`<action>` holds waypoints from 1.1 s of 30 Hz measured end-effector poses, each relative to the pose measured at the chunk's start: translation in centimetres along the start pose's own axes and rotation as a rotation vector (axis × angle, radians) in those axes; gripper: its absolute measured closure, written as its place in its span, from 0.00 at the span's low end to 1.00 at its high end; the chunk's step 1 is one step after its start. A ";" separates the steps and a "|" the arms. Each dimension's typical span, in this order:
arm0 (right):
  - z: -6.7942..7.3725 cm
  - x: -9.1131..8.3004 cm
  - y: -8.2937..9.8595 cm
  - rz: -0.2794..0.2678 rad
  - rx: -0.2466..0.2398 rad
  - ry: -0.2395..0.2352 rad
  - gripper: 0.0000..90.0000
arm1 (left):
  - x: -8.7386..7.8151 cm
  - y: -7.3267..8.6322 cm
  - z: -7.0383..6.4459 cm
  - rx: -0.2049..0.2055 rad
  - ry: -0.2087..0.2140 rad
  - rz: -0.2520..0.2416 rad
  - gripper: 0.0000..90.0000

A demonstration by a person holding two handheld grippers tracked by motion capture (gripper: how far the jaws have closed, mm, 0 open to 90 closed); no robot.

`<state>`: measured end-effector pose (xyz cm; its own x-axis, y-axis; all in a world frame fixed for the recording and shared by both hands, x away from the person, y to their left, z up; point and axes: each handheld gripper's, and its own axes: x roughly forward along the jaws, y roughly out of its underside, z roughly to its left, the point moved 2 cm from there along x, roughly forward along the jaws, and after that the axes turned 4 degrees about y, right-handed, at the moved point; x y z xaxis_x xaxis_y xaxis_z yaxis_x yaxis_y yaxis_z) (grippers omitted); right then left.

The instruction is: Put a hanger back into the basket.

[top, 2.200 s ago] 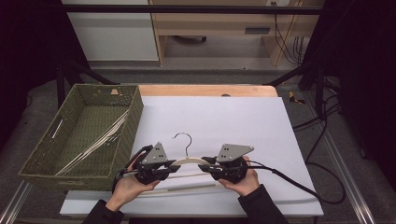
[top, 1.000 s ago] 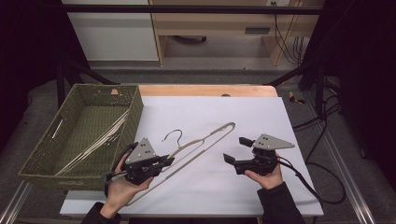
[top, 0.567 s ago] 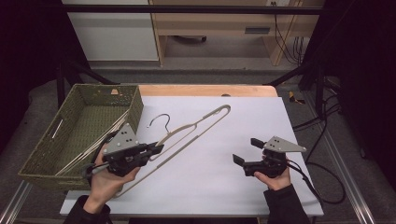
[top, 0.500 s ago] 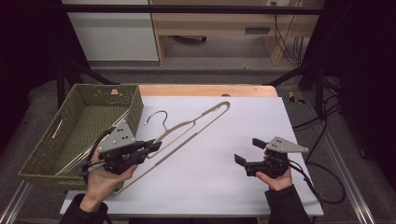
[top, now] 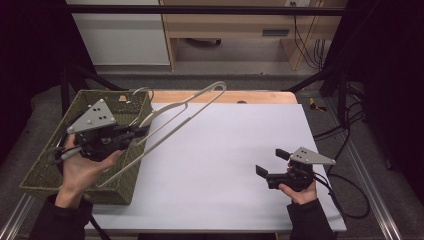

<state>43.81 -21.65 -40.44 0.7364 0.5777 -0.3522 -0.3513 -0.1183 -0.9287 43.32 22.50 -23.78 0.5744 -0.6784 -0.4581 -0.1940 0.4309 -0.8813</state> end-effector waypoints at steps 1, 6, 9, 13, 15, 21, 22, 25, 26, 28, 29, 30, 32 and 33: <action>0.0 0.0 0.0 -0.002 0.006 -0.001 0.06 | -0.3 -0.1 0.3 -0.001 -0.009 0.000 0.96; 0.1 0.1 0.1 0.004 0.007 0.001 0.06 | -1.6 -0.2 2.1 -0.009 -0.053 0.007 0.96; 0.0 0.1 0.1 0.005 -0.002 0.000 0.06 | -2.2 0.0 3.1 -0.014 -0.072 0.012 0.96; 0.0 0.2 0.1 0.004 -0.001 -0.002 0.06 | -2.7 0.7 4.6 -0.022 -0.101 0.035 0.96; 0.0 0.2 0.1 0.009 -0.008 -0.006 0.06 | -2.8 1.2 5.3 -0.032 -0.112 0.040 0.96; 0.0 0.3 0.1 0.009 -0.003 -0.004 0.06 | -3.2 2.7 7.4 -0.042 -0.128 0.052 0.96; 0.0 0.3 0.2 0.009 -0.003 -0.004 0.06 | -3.2 2.9 7.7 -0.045 -0.133 0.056 0.96; 0.0 0.3 0.2 0.009 -0.003 -0.002 0.06 | -3.5 3.6 8.5 -0.049 -0.143 0.081 0.96; 0.0 0.3 0.2 0.014 -0.012 -0.006 0.06 | -3.5 3.8 8.7 -0.049 -0.147 0.086 0.96; 0.0 0.3 0.2 0.013 -0.007 -0.004 0.06 | -3.8 4.3 9.2 -0.051 -0.150 0.102 0.96; 0.0 0.3 0.2 0.012 -0.008 -0.006 0.06 | -3.9 4.7 9.6 -0.054 -0.157 0.106 0.96; 0.0 0.3 0.2 0.012 -0.008 -0.010 0.05 | -4.0 4.9 9.8 -0.055 -0.160 0.109 0.96; 0.0 0.3 0.2 0.008 -0.006 -0.005 0.05 | -4.2 5.3 10.2 -0.059 -0.174 0.116 0.96; 0.0 0.3 0.2 0.008 -0.006 -0.005 0.05 | -4.2 5.6 10.5 -0.066 -0.182 0.115 0.96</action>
<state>43.96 -21.50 -40.70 0.7306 0.5810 -0.3587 -0.3535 -0.1275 -0.9267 48.18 34.05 -25.59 0.6782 -0.5058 -0.5331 -0.3148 0.4555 -0.8327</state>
